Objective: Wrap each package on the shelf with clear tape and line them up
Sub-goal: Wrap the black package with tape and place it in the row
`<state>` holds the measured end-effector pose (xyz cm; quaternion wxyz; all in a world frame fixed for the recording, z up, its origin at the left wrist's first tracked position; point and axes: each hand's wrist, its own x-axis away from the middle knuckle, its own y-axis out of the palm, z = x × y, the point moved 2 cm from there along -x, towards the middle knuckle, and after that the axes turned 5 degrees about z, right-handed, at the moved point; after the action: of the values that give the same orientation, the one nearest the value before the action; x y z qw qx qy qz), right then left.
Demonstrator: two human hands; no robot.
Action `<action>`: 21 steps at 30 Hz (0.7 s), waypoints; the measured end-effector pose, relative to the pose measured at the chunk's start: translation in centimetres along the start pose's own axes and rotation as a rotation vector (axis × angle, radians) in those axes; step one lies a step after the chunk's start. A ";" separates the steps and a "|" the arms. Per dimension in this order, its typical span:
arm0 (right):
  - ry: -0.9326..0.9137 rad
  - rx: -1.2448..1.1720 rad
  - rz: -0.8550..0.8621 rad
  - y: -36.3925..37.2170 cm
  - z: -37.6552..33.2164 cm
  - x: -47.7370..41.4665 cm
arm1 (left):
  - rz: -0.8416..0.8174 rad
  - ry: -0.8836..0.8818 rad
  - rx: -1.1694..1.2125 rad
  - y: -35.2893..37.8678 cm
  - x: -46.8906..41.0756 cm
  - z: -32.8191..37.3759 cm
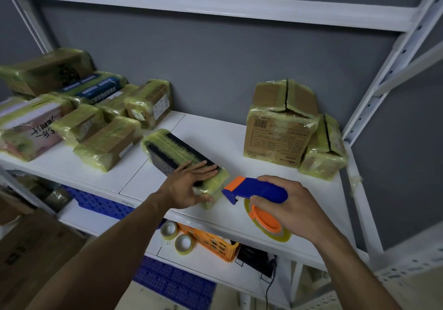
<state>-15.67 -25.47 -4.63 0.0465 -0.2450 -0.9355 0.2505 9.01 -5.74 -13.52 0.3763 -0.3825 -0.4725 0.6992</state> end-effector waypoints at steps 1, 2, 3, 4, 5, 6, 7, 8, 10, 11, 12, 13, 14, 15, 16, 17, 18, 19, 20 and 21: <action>0.000 -0.007 0.004 -0.2 0.0 0.2 | 0.001 -0.003 -0.001 -0.2 -0.1 -0.2; -0.001 -0.012 0.008 -0.4 0.1 0.3 | 0.003 -0.009 0.001 -0.3 -0.2 -0.4; -0.003 -0.016 0.009 -0.6 0.1 0.5 | 0.004 -0.014 0.006 -0.4 -0.3 -0.5; -0.004 -0.017 0.010 -0.7 0.2 0.6 | 0.004 -0.018 0.011 -0.5 -0.4 -0.5; 0.000 -0.018 0.016 -0.8 0.3 0.7 | 0.003 -0.019 0.015 -0.5 -0.4 -0.6; 0.007 -0.018 0.024 -0.9 0.5 0.8 | 0.006 -0.019 0.019 -0.6 -0.4 -0.7; 0.015 -0.017 0.029 -1.1 0.7 0.9 | 0.012 -0.021 0.024 -0.6 -0.5 -0.9; 0.022 -0.013 0.030 -1.2 0.8 1.0 | 0.014 -0.027 0.030 -0.6 -0.5 -0.9; 0.034 -0.014 0.025 -1.2 1.0 1.1 | -0.004 -0.048 0.045 -0.8 -0.6 -1.1; 0.039 -0.015 0.018 -1.2 1.1 1.1 | -0.018 -0.057 0.051 -0.9 -0.6 -1.1; 0.044 -0.011 0.006 -1.2 1.3 1.1 | -0.034 -0.065 0.056 -1.0 -0.7 -1.2; 0.050 0.000 -0.008 -1.1 1.4 1.1 | -0.055 -0.072 0.063 -1.0 -0.8 -1.3; 0.056 0.015 -0.024 -0.9 1.6 1.0 | -0.077 -0.079 0.074 -1.1 -0.9 -1.3; 0.061 0.031 -0.039 -0.6 1.8 0.9 | -0.099 -0.095 0.093 -1.2 -1.0 -1.2; 0.065 0.046 -0.052 -0.4 2.1 0.8 | -0.114 -0.130 0.125 -1.4 -1.2 -1.0; 0.071 0.057 -0.064 0.0 2.4 0.6 | -0.117 -0.186 0.165 -1.6 -1.5 -0.8; 0.080 0.062 -0.073 0.3 2.8 0.5 | -0.103 -0.245 0.186 -1.7 -1.7 -0.4; 0.089 0.061 -0.081 0.7 3.1 0.4 | -0.073 -0.292 0.173 -1.7 -2.0 0.1; 0.093 0.057 -0.087 1.1 3.5 0.2 | -0.040 -0.324 0.130 -1.5 -2.1 0.6; 0.091 0.056 -0.093 1.5 3.7 0.0 | -0.010 -0.354 0.084 -1.3 -2.2 1.1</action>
<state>-15.84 -25.97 -8.60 0.1072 -0.2109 -0.9354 0.2627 9.18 -7.74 -11.65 0.3065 -0.2352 -0.5036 0.7727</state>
